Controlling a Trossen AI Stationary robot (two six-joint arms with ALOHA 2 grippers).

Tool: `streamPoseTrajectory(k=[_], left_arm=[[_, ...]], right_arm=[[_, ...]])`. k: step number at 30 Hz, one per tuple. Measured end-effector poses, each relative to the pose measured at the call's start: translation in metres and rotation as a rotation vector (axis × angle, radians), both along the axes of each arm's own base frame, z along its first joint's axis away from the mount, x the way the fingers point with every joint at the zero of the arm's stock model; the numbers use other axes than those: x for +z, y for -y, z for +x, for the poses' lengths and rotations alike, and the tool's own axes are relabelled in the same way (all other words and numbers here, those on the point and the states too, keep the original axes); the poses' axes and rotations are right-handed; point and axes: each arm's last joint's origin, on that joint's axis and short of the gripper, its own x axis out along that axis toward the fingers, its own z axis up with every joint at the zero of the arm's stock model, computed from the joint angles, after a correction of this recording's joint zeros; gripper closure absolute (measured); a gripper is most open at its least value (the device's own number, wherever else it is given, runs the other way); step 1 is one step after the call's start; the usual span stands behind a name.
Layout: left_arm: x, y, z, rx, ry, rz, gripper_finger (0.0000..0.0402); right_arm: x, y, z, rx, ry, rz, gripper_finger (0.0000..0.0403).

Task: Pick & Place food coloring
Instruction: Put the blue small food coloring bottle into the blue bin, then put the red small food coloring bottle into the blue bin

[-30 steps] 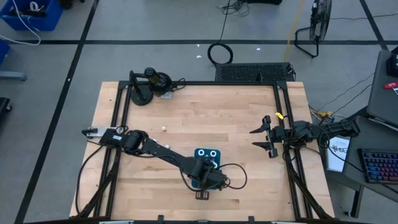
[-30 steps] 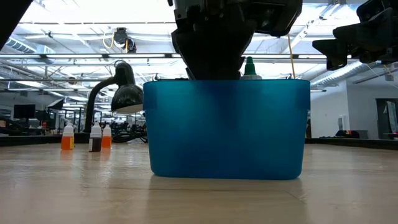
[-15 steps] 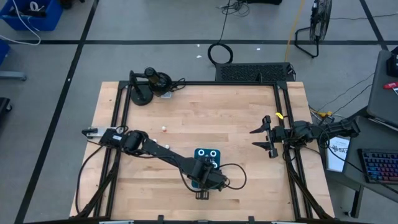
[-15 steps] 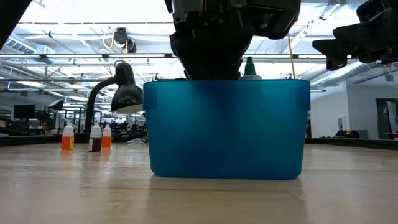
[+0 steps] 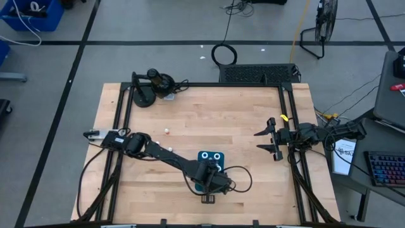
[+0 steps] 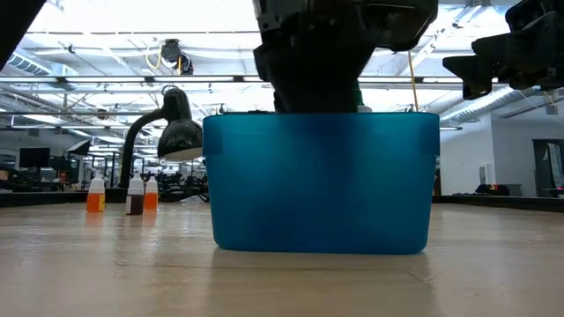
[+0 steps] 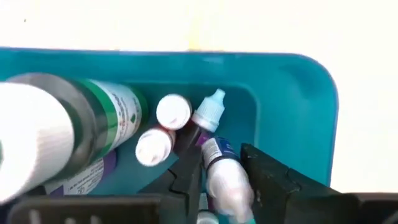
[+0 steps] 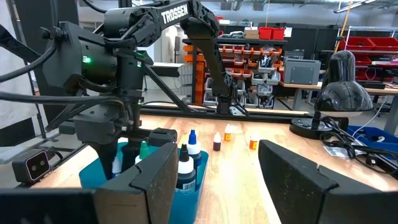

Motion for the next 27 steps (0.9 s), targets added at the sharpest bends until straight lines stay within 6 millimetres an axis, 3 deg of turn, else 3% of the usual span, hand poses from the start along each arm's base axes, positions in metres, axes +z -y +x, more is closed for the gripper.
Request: streamPoseTrajectory(k=[8, 14, 20, 27], left_arm=[[0.0, 0.0, 0.0, 0.002, 0.0, -0.001, 0.0209], [0.011, -0.001, -0.003, 0.021, 0.001, -0.029, 0.018], [0.052, -0.006, -0.018, 0.074, 0.026, -0.023, 0.0176], [0.099, -0.017, -0.056, 0.184, 0.008, 0.181, 0.0176]], right_arm=[[0.0, 0.0, 0.0, 0.0, 0.0, 0.0, 0.0191], [0.0, 0.0, 0.0, 0.0, 0.0, 0.0, 0.019], [0.0, 0.0, 0.0, 0.0, 0.0, 0.0, 0.019], [0.0, 0.0, 0.0, 0.0, 0.001, 0.0, 0.0191]])
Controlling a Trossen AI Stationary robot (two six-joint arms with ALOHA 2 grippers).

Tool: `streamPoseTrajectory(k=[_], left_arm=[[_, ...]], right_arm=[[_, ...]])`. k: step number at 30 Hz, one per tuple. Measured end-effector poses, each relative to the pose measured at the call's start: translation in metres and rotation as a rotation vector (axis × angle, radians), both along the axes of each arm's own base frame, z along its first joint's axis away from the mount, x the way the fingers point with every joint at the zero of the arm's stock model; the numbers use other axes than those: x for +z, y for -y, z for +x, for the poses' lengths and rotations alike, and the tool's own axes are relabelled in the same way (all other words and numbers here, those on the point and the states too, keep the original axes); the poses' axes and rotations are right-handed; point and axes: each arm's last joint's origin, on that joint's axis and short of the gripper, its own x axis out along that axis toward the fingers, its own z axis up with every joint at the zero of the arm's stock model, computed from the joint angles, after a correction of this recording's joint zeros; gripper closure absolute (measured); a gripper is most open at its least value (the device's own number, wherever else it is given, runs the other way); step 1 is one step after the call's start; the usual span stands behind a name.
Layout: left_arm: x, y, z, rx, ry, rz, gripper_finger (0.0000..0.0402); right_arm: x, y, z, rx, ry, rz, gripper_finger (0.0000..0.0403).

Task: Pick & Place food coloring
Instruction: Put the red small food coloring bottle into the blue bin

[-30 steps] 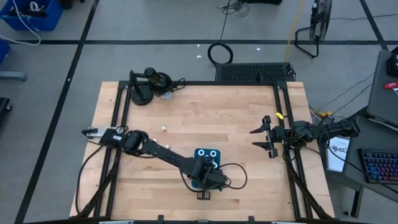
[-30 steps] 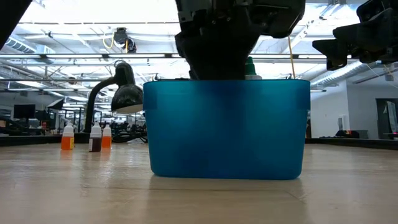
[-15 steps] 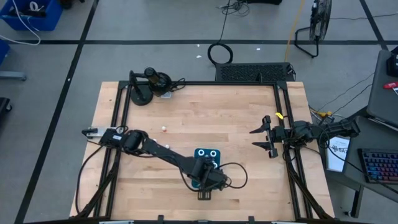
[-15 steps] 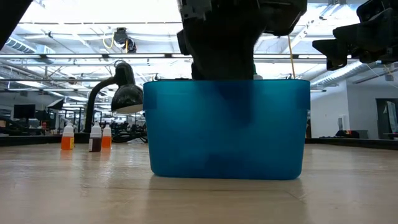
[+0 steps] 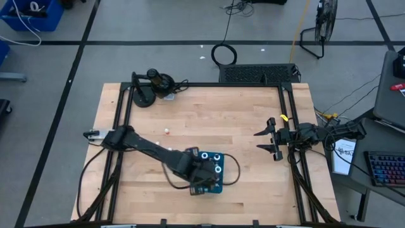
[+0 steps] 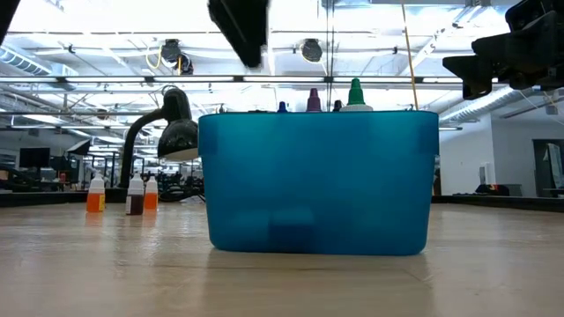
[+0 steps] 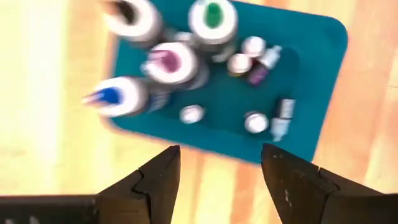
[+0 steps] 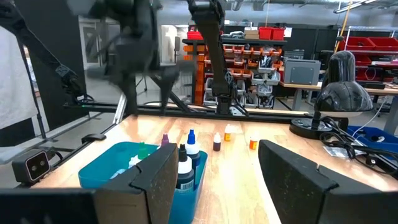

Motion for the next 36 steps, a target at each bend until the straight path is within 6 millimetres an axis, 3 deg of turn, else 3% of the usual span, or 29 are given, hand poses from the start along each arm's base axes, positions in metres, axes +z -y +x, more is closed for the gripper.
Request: streamPoseTrajectory(k=[6, 10, 13, 18, 23, 29, 36], left_arm=[[0.035, -0.021, -0.035, 0.181, -0.035, 0.198, 0.0176], [0.049, -0.039, -0.043, 0.252, -0.014, 0.143, 0.0176], [0.046, -0.053, -0.047, 0.26, -0.036, 0.114, 0.0176], [0.024, -0.089, -0.065, 0.338, -0.091, 0.07, 0.0176], [-0.001, -0.119, -0.097, 0.436, -0.039, -0.051, 0.0176], [-0.042, -0.127, -0.127, 0.54, -0.008, -0.115, 0.0176], [-0.092, -0.126, -0.133, 0.55, 0.016, -0.186, 0.0176]], right_arm=[[0.0, 0.0, 0.0, 0.0, 0.0, 0.0, 0.0191], [0.0, 0.0, 0.0, 0.0, 0.0, 0.0, 0.019], [0.0, 0.0, 0.0, 0.0, 0.0, 0.0, 0.019], [0.0, 0.0, 0.0, 0.0, 0.001, 0.0, 0.019], [0.0, 0.0, 0.0, 0.0, -0.001, 0.0, 0.019], [0.0, 0.0, 0.0, 0.0, 0.0, 0.0, 0.019], [0.0, 0.0, 0.0, 0.0, -0.001, 0.0, 0.0191]])
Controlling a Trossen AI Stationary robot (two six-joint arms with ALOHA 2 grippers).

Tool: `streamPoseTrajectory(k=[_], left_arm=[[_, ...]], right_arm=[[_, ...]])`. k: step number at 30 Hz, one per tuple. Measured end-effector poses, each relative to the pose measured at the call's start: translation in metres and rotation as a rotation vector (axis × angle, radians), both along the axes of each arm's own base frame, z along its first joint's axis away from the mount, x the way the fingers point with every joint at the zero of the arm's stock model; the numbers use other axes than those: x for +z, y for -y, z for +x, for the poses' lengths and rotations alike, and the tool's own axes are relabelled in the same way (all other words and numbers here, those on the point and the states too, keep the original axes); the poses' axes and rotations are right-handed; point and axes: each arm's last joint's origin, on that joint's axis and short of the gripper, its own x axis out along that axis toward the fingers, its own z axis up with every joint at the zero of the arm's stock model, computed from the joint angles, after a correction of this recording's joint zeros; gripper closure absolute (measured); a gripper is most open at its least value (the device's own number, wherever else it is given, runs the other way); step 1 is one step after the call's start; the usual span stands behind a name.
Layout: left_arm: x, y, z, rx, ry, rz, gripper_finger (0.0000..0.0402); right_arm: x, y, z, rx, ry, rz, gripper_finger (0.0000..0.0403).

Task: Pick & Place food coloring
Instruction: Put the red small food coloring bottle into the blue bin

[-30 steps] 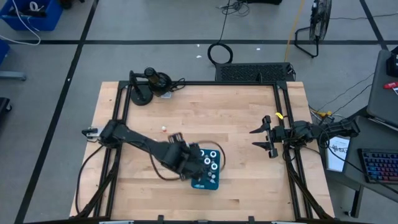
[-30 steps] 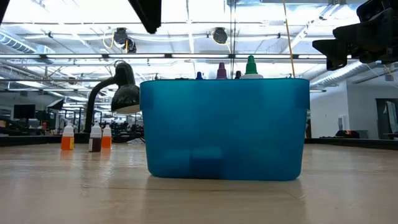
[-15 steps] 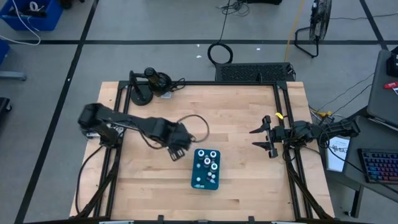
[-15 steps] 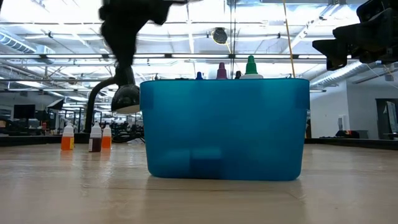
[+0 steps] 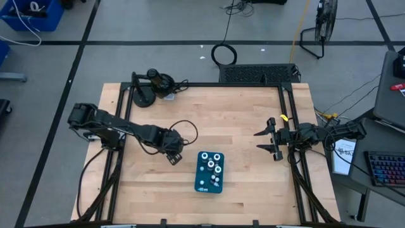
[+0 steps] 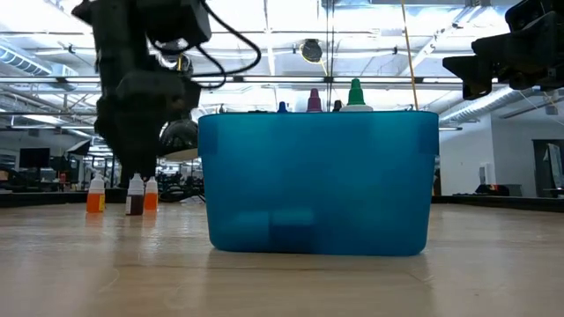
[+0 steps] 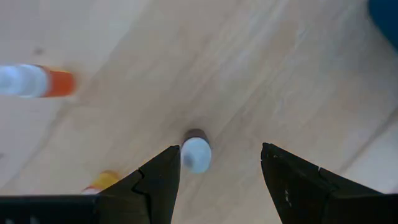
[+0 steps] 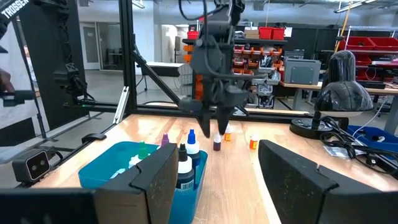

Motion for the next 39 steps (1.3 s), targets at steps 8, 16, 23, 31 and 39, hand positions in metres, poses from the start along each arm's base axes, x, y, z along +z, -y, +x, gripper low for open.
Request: streamPoseTrajectory(k=[8, 16, 23, 31, 39], left_arm=[[-0.014, -0.001, -0.001, 0.005, -0.007, 0.031, 0.0176], [-0.02, -0.002, -0.001, 0.004, -0.024, 0.033, 0.0176], [-0.028, -0.002, 0.002, -0.013, -0.047, 0.041, 0.0177], [-0.03, -0.002, 0.001, -0.019, -0.064, 0.044, 0.0177], [-0.03, -0.003, 0.001, -0.025, -0.067, 0.044, 0.0177]], right_arm=[[0.0, 0.0, 0.0, 0.0, 0.0, 0.0, 0.019], [0.0, 0.0, 0.0, 0.0, 0.0, 0.0, 0.0191], [0.0, 0.0, 0.0, 0.0, 0.001, 0.0, 0.019], [0.0, 0.0, 0.0, 0.0, 0.001, 0.0, 0.0191], [0.0, 0.0, 0.0, 0.0, 0.001, 0.0, 0.019]])
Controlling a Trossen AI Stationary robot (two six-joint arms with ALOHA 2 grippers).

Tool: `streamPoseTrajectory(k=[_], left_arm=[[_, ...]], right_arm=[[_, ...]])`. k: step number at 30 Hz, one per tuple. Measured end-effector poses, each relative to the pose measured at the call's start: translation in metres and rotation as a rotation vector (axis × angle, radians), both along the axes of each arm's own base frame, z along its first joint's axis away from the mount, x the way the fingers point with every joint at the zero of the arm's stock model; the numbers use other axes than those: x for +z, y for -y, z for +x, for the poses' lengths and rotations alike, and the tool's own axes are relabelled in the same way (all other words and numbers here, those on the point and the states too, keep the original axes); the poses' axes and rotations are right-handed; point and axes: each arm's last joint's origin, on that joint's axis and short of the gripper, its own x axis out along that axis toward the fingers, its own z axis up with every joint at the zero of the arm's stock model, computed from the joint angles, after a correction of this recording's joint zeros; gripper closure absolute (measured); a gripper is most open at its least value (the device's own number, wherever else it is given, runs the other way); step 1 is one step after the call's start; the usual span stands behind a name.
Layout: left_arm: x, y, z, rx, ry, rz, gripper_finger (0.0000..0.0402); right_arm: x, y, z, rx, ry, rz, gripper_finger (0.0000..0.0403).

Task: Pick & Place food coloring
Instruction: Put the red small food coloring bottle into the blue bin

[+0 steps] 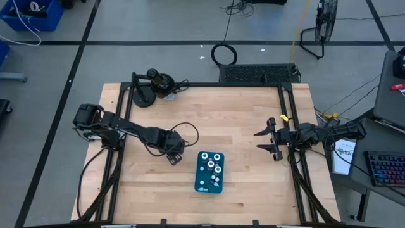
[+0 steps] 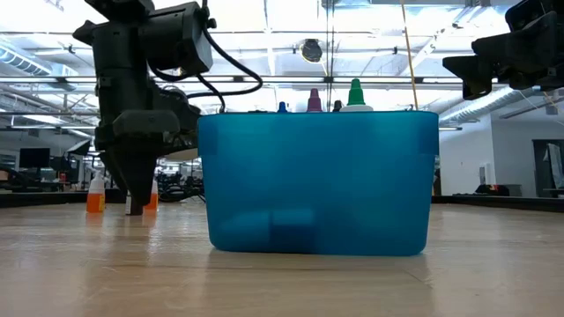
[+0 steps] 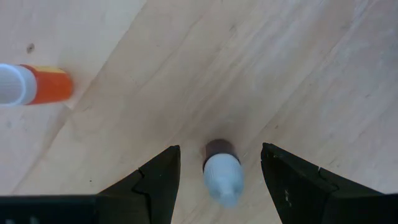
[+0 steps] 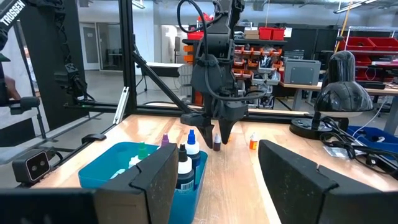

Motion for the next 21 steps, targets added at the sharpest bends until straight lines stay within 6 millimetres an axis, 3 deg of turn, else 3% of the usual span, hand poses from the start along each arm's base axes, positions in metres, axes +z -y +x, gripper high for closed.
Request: streamPoseTrajectory(k=[21], left_arm=[[0.011, 0.0, 0.004, -0.037, -0.025, 0.02, 0.0177]], right_arm=[[0.0, 0.0, 0.0, 0.0, -0.001, 0.0, 0.019]])
